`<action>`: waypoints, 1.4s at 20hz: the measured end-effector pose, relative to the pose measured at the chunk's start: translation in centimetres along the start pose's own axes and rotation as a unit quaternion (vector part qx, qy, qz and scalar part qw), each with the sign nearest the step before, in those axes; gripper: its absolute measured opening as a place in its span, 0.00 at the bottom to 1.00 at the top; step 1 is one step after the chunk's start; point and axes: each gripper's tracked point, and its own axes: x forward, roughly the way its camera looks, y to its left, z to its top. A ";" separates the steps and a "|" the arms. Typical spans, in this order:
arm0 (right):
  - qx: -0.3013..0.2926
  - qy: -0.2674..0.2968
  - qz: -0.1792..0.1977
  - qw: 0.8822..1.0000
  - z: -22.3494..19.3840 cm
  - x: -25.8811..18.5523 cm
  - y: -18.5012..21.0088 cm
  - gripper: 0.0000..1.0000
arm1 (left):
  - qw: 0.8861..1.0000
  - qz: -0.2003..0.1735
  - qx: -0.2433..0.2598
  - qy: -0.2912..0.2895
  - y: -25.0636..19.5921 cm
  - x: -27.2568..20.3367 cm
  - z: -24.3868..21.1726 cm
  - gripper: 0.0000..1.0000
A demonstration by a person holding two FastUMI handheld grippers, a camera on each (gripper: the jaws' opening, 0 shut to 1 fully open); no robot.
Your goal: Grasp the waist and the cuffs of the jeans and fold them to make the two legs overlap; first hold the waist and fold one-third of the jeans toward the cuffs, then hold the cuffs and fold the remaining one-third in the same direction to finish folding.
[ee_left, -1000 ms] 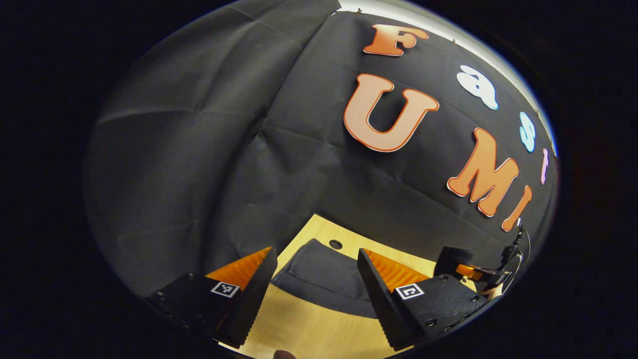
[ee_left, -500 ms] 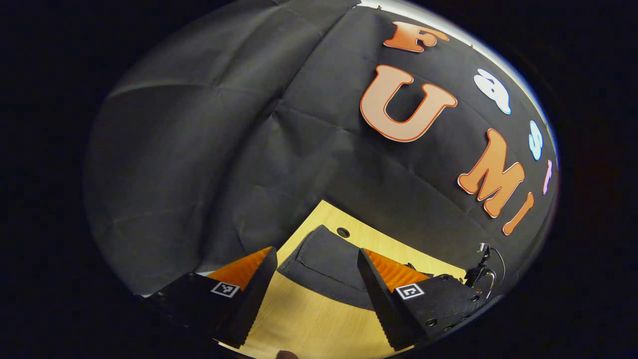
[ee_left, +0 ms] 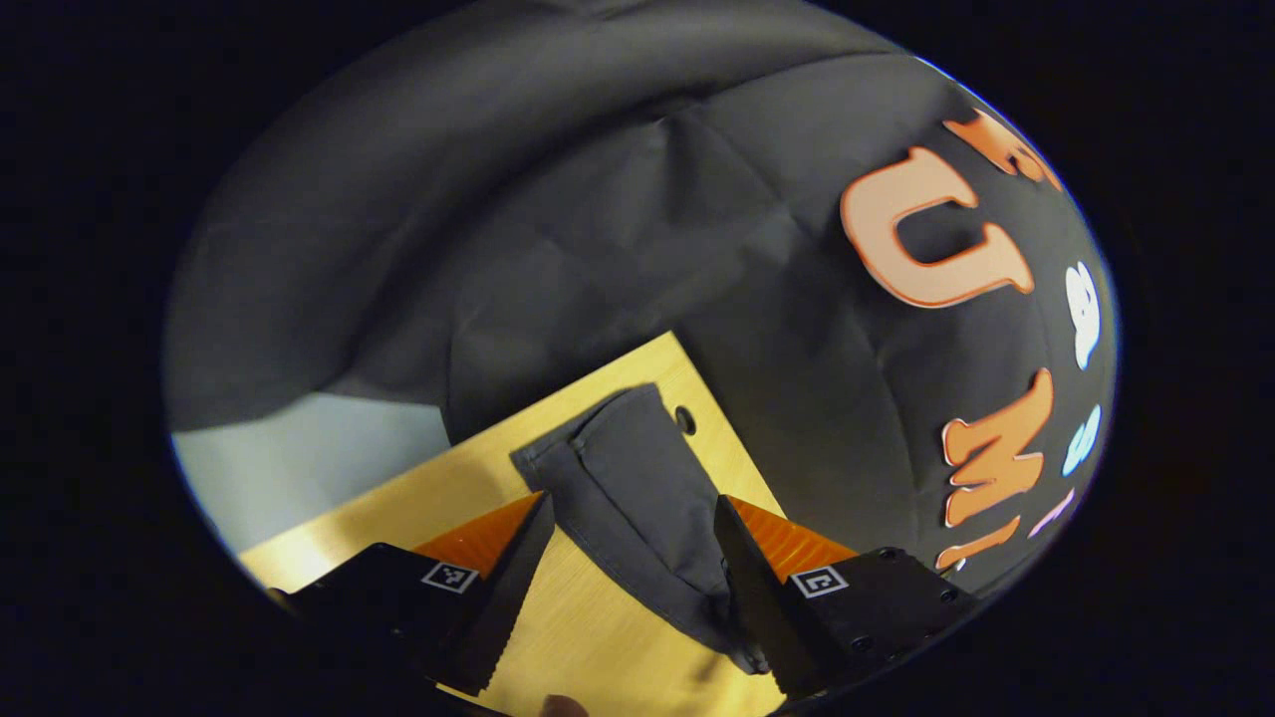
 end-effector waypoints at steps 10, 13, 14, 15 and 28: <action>0.083 -0.014 -0.030 0.996 1.2 -3.8 -5.2 0.98 | 0.994 0.098 -0.051 0.026 4.7 8.9 0.6 0.98; 0.094 -0.027 -0.028 0.995 2.0 -4.5 -5.5 0.99 | 0.995 0.085 -0.043 0.021 4.1 10.2 1.3 0.98; 0.098 -0.029 -0.028 0.994 2.1 -4.7 -5.7 0.99 | 0.996 0.081 -0.041 0.023 4.0 10.4 1.4 0.98; 0.100 -0.031 -0.029 0.994 2.2 -4.9 -6.0 0.99 | 0.996 0.078 -0.038 0.025 3.8 10.6 1.6 0.98; 0.149 -0.042 -0.055 0.986 0.7 -8.4 -10.4 0.99 | 0.995 0.075 -0.030 0.062 -1.0 18.5 -2.6 0.37</action>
